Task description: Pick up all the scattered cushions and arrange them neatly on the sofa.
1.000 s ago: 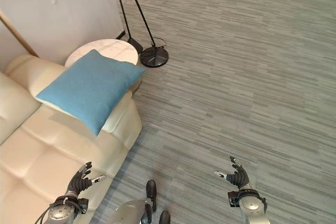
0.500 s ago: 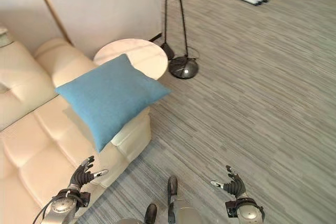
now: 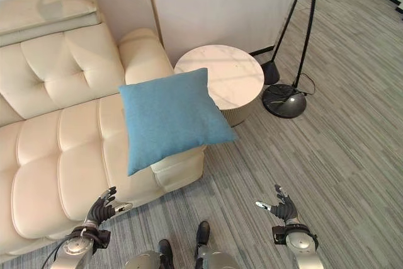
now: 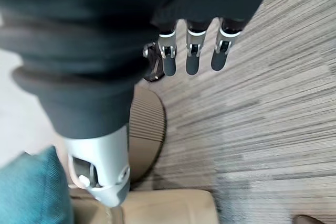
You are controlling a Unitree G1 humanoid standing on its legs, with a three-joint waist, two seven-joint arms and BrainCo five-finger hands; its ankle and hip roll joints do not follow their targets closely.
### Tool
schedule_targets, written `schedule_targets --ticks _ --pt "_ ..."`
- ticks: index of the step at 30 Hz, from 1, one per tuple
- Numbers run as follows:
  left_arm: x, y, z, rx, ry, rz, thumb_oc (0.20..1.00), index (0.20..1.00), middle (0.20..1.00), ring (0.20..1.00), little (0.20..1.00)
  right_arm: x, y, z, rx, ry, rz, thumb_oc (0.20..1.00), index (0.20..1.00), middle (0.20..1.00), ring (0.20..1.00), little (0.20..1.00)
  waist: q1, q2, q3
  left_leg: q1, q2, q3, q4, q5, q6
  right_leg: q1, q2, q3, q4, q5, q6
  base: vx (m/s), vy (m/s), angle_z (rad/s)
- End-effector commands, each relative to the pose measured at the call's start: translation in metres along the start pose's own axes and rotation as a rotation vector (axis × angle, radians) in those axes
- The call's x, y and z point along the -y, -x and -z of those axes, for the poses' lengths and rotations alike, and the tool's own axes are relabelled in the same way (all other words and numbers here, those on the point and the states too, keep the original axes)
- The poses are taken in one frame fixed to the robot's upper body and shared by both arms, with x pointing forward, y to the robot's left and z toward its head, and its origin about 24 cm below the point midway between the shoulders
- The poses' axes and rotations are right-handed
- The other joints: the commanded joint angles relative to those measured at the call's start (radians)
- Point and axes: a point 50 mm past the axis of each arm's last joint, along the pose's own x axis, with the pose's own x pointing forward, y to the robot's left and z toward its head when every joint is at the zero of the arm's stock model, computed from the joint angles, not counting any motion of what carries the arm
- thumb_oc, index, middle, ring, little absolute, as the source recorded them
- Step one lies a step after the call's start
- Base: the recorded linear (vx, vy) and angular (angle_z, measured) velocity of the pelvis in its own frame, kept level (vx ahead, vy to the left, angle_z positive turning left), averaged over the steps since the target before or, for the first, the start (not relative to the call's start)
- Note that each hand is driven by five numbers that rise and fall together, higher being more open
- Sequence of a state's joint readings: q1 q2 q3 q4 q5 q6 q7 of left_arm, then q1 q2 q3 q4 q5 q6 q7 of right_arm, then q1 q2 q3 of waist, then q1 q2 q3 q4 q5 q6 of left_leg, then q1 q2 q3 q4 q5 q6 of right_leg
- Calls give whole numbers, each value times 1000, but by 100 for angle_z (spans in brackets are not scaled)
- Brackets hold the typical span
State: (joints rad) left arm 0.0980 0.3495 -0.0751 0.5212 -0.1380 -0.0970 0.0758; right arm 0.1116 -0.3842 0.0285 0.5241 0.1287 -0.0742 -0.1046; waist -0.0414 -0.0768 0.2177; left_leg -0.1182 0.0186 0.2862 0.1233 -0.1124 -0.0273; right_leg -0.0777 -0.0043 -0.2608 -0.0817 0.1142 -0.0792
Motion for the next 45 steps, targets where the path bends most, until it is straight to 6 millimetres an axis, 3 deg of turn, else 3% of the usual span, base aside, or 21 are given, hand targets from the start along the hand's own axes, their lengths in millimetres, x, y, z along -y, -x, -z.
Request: schedule_targets --ticks 1,5,7,9,12,13,18,19,21,22,24,26,28,30,32,36,39,42,45 --pt "-16 0 -9 60 -6 -39 1000 1000 1000 1000 1000 15 2 -2 19 27 41 1000 1000 1000 1000 1000 18 -10 -45 -88 -9 -13 32 68 -7 64 -59 47 58 -149 174 187 82 56" --pt "-20 4 -4 39 5 -52 1000 1000 1000 1000 1000 12 0 -5 29 58 28 1000 1000 1000 1000 1000 52 -3 -40 -105 37 -61 -75 145 -39 95 -52 53 95 -196 176 191 122 6" --pt "-20 5 -2 33 6 -51 1000 1000 1000 1000 1000 12 0 -7 36 73 25 1000 1000 1000 1000 1000 56 0 -51 -105 29 -88 -55 151 -28 108 -61 57 113 -212 182 259 240 -43" --pt "-26 8 1 23 8 -67 1000 1000 1000 1000 1000 7 0 -9 46 78 5 1000 1000 1000 1000 1000 74 -10 -51 -80 18 -86 -44 131 -1 90 -92 83 232 -228 192 287 286 -51" --pt "-37 6 -4 31 4 -111 1000 1000 1000 1000 1000 -1 -2 -15 66 61 -4 1000 1000 1000 1000 1000 72 -9 -13 -25 4 -86 -40 98 39 -50 -121 123 491 -171 206 157 229 -61" --pt "-40 6 -5 37 6 -121 1000 1000 1000 1000 1000 -2 -2 -15 68 58 -7 1000 1000 1000 1000 1000 68 -8 -6 -4 -3 -90 -47 87 41 -73 -121 127 497 -171 201 181 169 -35" --pt "-42 4 -9 56 25 -138 1000 1000 1000 1000 1000 -1 -5 -19 75 49 -2 1000 1000 1000 1000 1000 48 2 -1 46 -21 -108 -62 56 38 -118 -124 117 317 -136 201 210 25 0" --pt "-42 2 -11 62 38 -143 1000 1000 1000 1000 1000 0 -6 -20 73 53 5 1000 1000 1000 1000 1000 35 -5 2 65 -33 -125 -56 39 34 -138 -129 145 227 -103 220 229 -43 14" --pt "-40 2 -10 58 42 -137 1000 1000 1000 1000 1000 5 -6 -18 66 54 21 1000 1000 1000 1000 1000 24 -16 6 77 -40 -143 -39 20 29 -120 -135 173 184 -77 235 298 -106 67" --pt "-37 2 -6 41 48 -126 1000 1000 1000 1000 1000 11 -6 -13 40 56 53 1000 1000 1000 1000 1000 24 -31 -3 89 -40 -146 -23 3 26 -100 -145 167 162 -45 233 279 -153 77" --pt "-36 3 -1 22 58 -126 1000 1000 1000 1000 1000 16 -5 -6 10 66 68 1000 1000 1000 1000 1000 21 -38 -24 106 -36 -140 -33 -3 21 -72 -140 161 127 -38 232 253 -148 29" --pt "-38 5 6 -11 93 -136 1000 1000 1000 1000 1000 36 0 3 -26 82 138 1000 1000 1000 1000 1000 7 -49 -52 134 -21 -129 -56 -3 12 -32 -121 160 81 -31 230 216 -165 -12" --pt "-38 5 9 -25 134 -152 1000 1000 1000 1000 1000 47 3 0 -10 98 173 1000 1000 1000 1000 1000 2 -53 -61 146 -10 -121 -75 2 6 -16 -109 165 55 -31 230 91 -112 -32" --pt "-40 7 13 -40 142 -167 1000 1000 1000 1000 1000 58 5 -9 26 105 202 1000 1000 1000 1000 1000 -7 -56 -71 156 -3 -110 -96 11 1 -6 -100 174 32 -26 230 61 -77 -31" --pt "-44 8 15 -47 154 -183 1000 1000 1000 1000 1000 75 10 -30 122 127 245 1000 1000 1000 1000 1000 -18 -55 -89 175 7 -94 -138 24 -5 6 -87 184 6 -23 232 67 -46 -25" --pt "-36 4 10 -31 162 -161 1000 1000 1000 1000 1000 81 9 -70 277 189 234 1000 1000 1000 1000 1000 -16 -51 -103 203 13 -82 -182 42 -11 21 -80 190 -6 -27 234 45 -21 -19" --pt "-22 -7 0 -12 159 -112 1000 1000 1000 1000 1000 55 -4 -106 391 236 100 1000 1000 1000 1000 1000 3 -50 -99 200 15 -88 -206 58 -16 15 -77 186 -6 -33 233 3 -47 0" --pt "-13 -18 -10 -4 154 -92 1000 1000 1000 1000 1000 33 -15 -124 427 250 13 1000 1000 1000 1000 1000 12 -54 -77 172 16 -99 -206 68 -19 -6 -77 181 -6 -27 231 -82 -68 8" --pt "2 -36 -34 34 177 -70 1000 1000 1000 1000 1000 -1 -32 -147 447 264 -83 1000 1000 1000 1000 1000 28 -59 -25 74 19 -123 -193 92 -24 -93 -81 172 -2 -9 224 -187 -102 25"
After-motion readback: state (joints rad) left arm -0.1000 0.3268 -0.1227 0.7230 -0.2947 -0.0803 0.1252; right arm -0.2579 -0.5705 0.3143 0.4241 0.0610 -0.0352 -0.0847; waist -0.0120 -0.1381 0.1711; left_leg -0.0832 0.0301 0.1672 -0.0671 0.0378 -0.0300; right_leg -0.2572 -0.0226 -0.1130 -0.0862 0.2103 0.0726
